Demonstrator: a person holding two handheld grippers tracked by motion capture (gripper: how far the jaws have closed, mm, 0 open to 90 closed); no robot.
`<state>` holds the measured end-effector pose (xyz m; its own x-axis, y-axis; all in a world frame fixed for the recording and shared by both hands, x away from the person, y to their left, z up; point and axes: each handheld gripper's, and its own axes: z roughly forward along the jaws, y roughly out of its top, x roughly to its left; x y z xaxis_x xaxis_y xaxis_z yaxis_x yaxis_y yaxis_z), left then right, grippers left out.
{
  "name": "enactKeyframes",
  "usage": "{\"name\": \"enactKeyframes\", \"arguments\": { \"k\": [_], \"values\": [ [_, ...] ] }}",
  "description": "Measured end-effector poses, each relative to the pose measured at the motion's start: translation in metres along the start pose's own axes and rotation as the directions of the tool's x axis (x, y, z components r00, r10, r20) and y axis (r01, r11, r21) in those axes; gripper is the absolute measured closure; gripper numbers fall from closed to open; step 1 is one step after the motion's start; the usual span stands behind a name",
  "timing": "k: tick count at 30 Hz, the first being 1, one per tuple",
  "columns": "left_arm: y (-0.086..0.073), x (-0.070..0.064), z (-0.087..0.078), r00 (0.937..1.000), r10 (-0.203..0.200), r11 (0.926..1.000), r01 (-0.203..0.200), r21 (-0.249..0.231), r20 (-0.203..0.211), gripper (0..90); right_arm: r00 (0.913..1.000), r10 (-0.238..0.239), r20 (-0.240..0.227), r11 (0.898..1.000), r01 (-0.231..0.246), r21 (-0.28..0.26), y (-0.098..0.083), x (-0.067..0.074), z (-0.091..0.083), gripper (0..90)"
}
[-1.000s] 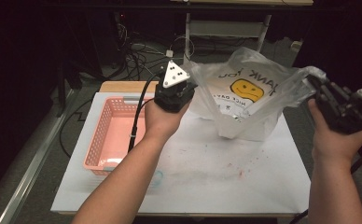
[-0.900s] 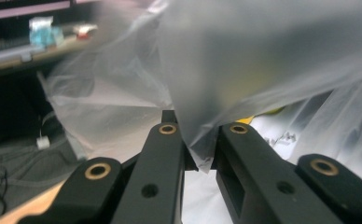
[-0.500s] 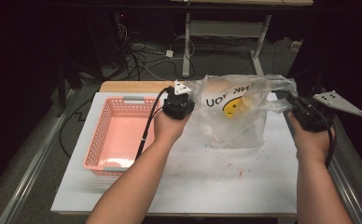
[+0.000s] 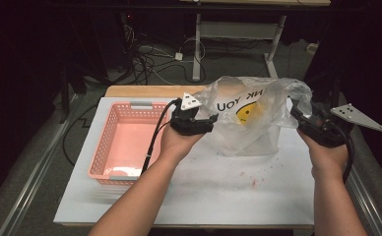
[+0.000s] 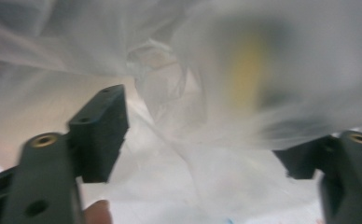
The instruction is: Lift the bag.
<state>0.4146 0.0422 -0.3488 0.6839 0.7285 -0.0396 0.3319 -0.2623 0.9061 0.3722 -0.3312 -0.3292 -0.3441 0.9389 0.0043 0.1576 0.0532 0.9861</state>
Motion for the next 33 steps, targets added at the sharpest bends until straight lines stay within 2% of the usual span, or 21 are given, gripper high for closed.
{"name": "enactKeyframes", "arguments": {
  "k": [2, 4, 7, 9, 14, 17, 20, 22, 27, 29, 31, 33],
  "values": [
    [-0.004, -0.005, -0.010, 1.0000, 0.000, 1.0000, 0.000, -0.003, 0.009, 14.8, 0.9999, -0.006, -0.012, 1.000, 0.005, -0.015, 0.002, 0.006, -0.009, 35.9],
    [-0.011, -0.010, -0.019, 0.9996, 0.009, 0.9998, -0.009, -0.015, 0.027, 13.8, 0.9995, -0.016, -0.028, 0.999, 0.015, -0.033, 0.003, 0.013, -0.018, 30.5],
    [-0.018, -0.015, -0.030, 0.9982, -0.012, 0.9997, 0.013, -0.020, 0.058, 4.2, 0.9981, -0.035, -0.051, 0.998, 0.032, -0.049, 0.005, 0.024, -0.031, 22.8],
    [-0.022, -0.020, -0.039, 0.9976, -0.003, 0.9996, 0.005, -0.026, 0.069, 0.6, 0.9969, -0.043, -0.066, 0.998, 0.040, -0.056, 0.005, 0.031, -0.038, 17.7],
    [-0.032, -0.032, -0.063, 0.9942, 0.008, 0.9983, -0.002, -0.058, 0.108, 0.0, 0.9930, -0.059, -0.103, 0.996, 0.051, -0.074, 0.004, 0.049, -0.056, 5.4],
    [-0.042, -0.040, -0.073, 0.9924, 0.020, 0.9986, -0.014, -0.050, 0.122, 0.0, 0.9898, -0.069, -0.125, 0.996, 0.062, -0.058, -0.001, 0.058, -0.064, 0.7],
    [-0.056, -0.047, -0.083, 0.9903, 0.023, 0.9988, -0.017, -0.046, 0.137, 0.0, 0.9884, -0.069, -0.135, 0.997, 0.064, -0.045, -0.010, 0.066, -0.072, 0.0],
    [-0.064, -0.051, -0.088, 0.9894, 0.048, 0.9984, -0.044, -0.036, 0.137, 0.0, 0.9863, -0.072, -0.148, 0.997, 0.067, -0.038, -0.017, 0.070, -0.077, 0.0],
    [-0.084, -0.055, -0.099, 0.9893, 0.030, 0.9984, -0.022, -0.053, 0.143, 0.0, 0.9839, -0.069, -0.165, 0.998, 0.067, -0.015, -0.033, 0.077, -0.088, 0.0],
    [-0.091, -0.058, -0.105, 0.9910, 0.042, 0.9975, -0.034, -0.061, 0.127, 0.0, 0.9840, -0.067, -0.165, 0.998, 0.069, 0.004, -0.041, 0.079, -0.090, 0.0],
    [-0.099, -0.059, -0.106, 0.9914, 0.045, 0.9977, -0.038, -0.056, 0.123, 0.0, 0.9853, -0.060, -0.160, 0.998, 0.065, 0.024, -0.049, 0.079, -0.091, 0.0],
    [-0.106, -0.059, -0.101, 0.9913, 0.045, 0.9986, -0.041, -0.032, 0.124, 0.0, 0.9859, -0.060, -0.156, 0.997, 0.067, 0.044, -0.058, 0.076, -0.089, 0.0]
  ]
}}
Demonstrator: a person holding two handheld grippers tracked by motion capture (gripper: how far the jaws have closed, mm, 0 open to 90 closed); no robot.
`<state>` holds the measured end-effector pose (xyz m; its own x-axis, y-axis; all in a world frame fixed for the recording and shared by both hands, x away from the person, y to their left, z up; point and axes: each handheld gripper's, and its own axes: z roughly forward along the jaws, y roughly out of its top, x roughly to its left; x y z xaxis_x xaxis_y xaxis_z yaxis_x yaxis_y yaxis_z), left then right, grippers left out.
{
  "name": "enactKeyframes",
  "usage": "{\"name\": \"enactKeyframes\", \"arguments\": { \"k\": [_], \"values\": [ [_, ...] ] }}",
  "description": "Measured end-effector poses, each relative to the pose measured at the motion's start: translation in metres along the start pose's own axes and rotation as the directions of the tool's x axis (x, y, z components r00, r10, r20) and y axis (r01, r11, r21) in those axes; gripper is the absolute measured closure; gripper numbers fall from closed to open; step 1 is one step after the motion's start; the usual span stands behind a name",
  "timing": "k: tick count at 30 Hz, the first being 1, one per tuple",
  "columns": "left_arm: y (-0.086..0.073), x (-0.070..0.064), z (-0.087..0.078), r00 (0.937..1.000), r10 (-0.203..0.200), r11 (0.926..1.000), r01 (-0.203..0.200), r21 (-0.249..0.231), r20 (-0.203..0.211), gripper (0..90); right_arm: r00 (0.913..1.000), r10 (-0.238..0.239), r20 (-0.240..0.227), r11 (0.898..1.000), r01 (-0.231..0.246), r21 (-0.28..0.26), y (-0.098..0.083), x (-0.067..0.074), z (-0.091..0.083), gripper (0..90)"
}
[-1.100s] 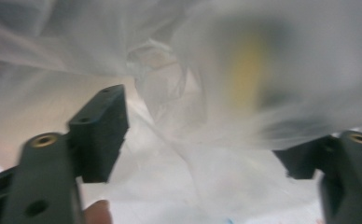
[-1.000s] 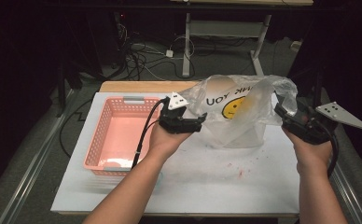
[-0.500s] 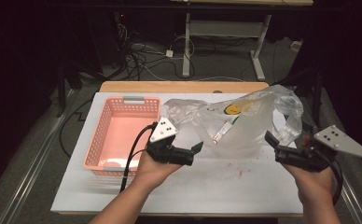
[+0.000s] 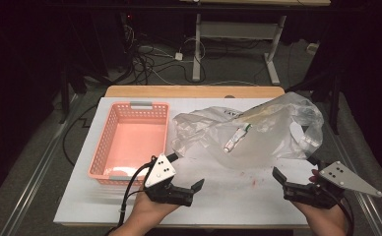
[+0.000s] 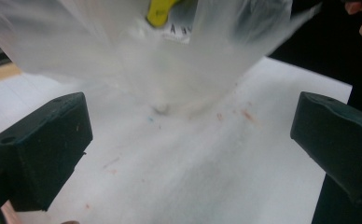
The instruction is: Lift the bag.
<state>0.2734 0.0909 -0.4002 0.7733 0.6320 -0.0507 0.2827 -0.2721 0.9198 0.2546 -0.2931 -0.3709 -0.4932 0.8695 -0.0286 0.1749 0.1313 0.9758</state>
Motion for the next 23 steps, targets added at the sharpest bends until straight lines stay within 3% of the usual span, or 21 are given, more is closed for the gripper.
{"name": "enactKeyframes", "arguments": {
  "k": [6, 8, 9, 13, 17, 20, 23],
  "values": [
    [-0.022, -0.003, 0.028, 0.9998, 0.016, 0.9969, -0.017, 0.077, 0.009, 0.0, 0.9998, 0.015, 0.014, 0.998, -0.016, 0.068, -0.030, -0.007, 0.015, 0.0],
    [-0.027, -0.007, 0.035, 0.9977, 0.068, 0.9940, -0.067, 0.086, -0.004, 0.0, 0.9996, 0.019, 0.022, 0.996, -0.021, 0.082, -0.040, -0.010, 0.020, 0.0],
    [-0.028, -0.009, 0.038, 0.9976, 0.068, 0.9932, -0.069, 0.095, 0.012, 0.0, 0.9995, 0.017, 0.027, 0.996, -0.020, 0.086, -0.044, -0.011, 0.023, 0.0],
    [-0.032, -0.014, 0.048, 0.9977, 0.058, 0.9905, -0.062, 0.123, 0.037, 0.0, 0.9989, 0.036, 0.029, 0.992, -0.039, 0.117, -0.059, -0.016, 0.033, 0.0],
    [-0.038, -0.012, 0.057, 0.9982, 0.017, 0.9896, -0.025, 0.142, 0.058, 0.0, 0.9990, 0.038, 0.026, 0.991, -0.041, 0.124, -0.066, -0.017, 0.036, 0.0],
    [-0.042, -0.007, 0.059, 0.9978, -0.025, 0.9896, 0.016, 0.143, 0.062, 0.0, 0.9992, 0.027, 0.031, 0.994, -0.030, 0.106, -0.066, -0.016, 0.036, 0.0],
    [-0.043, -0.006, 0.057, 0.9982, -0.021, 0.9922, 0.014, 0.124, 0.056, 0.0, 0.9987, 0.037, 0.034, 0.994, -0.040, 0.104, -0.067, -0.015, 0.034, 0.0]
  ]
}}
